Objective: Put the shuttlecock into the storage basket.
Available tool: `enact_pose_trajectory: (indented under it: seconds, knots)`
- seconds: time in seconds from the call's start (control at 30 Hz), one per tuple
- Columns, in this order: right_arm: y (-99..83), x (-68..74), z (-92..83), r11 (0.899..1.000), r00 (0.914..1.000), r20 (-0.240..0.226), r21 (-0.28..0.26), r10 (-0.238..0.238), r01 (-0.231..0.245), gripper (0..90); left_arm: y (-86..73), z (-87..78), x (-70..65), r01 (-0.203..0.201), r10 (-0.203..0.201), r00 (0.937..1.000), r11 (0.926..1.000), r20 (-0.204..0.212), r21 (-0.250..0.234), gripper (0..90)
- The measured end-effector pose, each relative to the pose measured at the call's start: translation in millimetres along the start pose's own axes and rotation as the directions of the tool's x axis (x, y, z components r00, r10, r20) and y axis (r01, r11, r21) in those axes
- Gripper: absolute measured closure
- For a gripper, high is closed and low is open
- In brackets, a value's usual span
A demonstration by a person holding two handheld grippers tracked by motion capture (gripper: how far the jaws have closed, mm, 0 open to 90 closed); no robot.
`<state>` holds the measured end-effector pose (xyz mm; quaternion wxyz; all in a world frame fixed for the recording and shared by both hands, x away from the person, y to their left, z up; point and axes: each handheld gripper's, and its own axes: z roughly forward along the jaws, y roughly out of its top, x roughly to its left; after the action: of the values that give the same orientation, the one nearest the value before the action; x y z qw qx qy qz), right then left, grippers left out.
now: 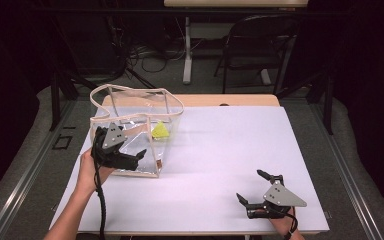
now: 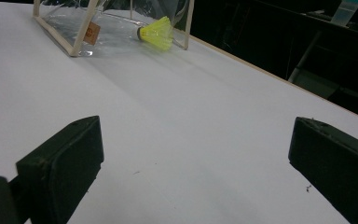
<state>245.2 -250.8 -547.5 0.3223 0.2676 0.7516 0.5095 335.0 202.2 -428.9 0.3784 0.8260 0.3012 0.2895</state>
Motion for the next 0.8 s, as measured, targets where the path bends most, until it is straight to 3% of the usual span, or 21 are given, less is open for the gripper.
enact_pose_trajectory:
  seconds: [0.33,0.8]
  knots:
    - [-0.1,0.5,0.6,1.0,1.0,-0.002,0.001,0.002,-0.002,2.6,-15.2,-6.4,-11.5,-0.004,0.004,1.0,0.9989,0.004,-0.047,0.0]
    - [0.0,1.1,1.3,1.0,1.0,-0.004,0.003,-0.002,0.002,2.6,-48.6,-9.2,-28.3,0.03,-0.029,0.9995,0.996,0.015,-0.083,0.0]
